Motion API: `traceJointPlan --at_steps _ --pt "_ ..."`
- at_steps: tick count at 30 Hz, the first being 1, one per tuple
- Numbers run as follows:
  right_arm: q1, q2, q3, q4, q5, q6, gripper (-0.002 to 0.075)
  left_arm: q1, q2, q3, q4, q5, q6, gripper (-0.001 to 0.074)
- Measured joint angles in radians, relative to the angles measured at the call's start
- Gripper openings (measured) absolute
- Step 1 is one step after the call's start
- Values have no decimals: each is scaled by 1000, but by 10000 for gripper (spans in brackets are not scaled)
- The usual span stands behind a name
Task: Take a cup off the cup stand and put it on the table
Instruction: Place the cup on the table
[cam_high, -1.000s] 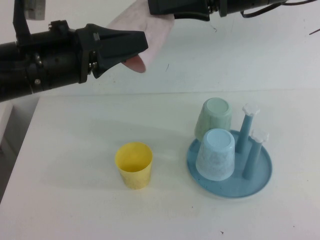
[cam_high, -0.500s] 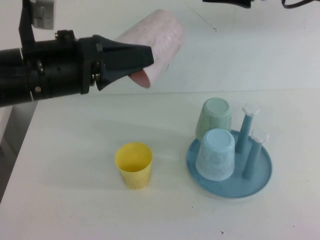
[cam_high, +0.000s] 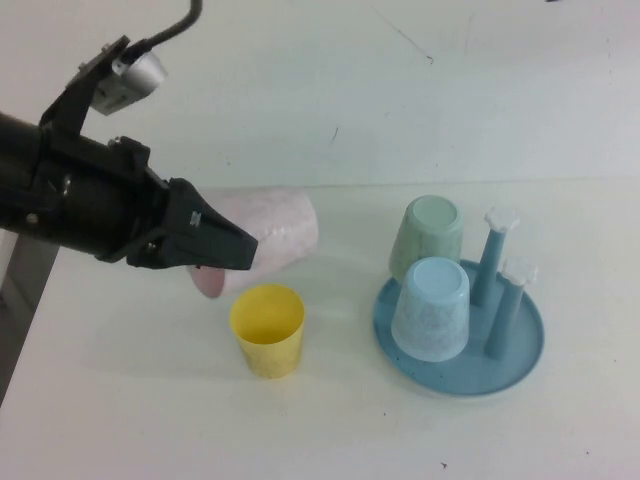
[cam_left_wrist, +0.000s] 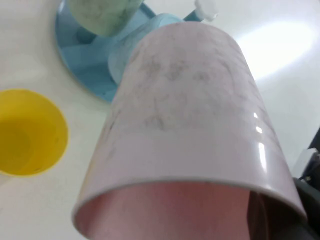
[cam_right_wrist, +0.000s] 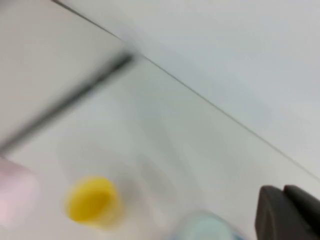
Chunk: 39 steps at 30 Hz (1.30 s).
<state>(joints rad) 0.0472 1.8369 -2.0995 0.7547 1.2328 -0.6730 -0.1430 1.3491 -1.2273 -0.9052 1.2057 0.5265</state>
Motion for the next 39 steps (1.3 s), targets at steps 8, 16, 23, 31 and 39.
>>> traceJointPlan --at_steps 8,16,23,31,39 --pt "0 -139 0 -479 0 47 1 -222 0 -90 396 24 -182 11" --pt "0 -181 -2 -564 0 56 1 -475 84 -100 571 33 -302 11" --pt "0 -183 48 -545 0 65 1 -529 255 -100 691 29 -377 11" --pt "0 -183 142 -535 0 65 0 -529 399 -100 732 13 -381 10" --pt "0 -183 160 -531 0 65 -1 -529 456 -100 751 8 -371 10"
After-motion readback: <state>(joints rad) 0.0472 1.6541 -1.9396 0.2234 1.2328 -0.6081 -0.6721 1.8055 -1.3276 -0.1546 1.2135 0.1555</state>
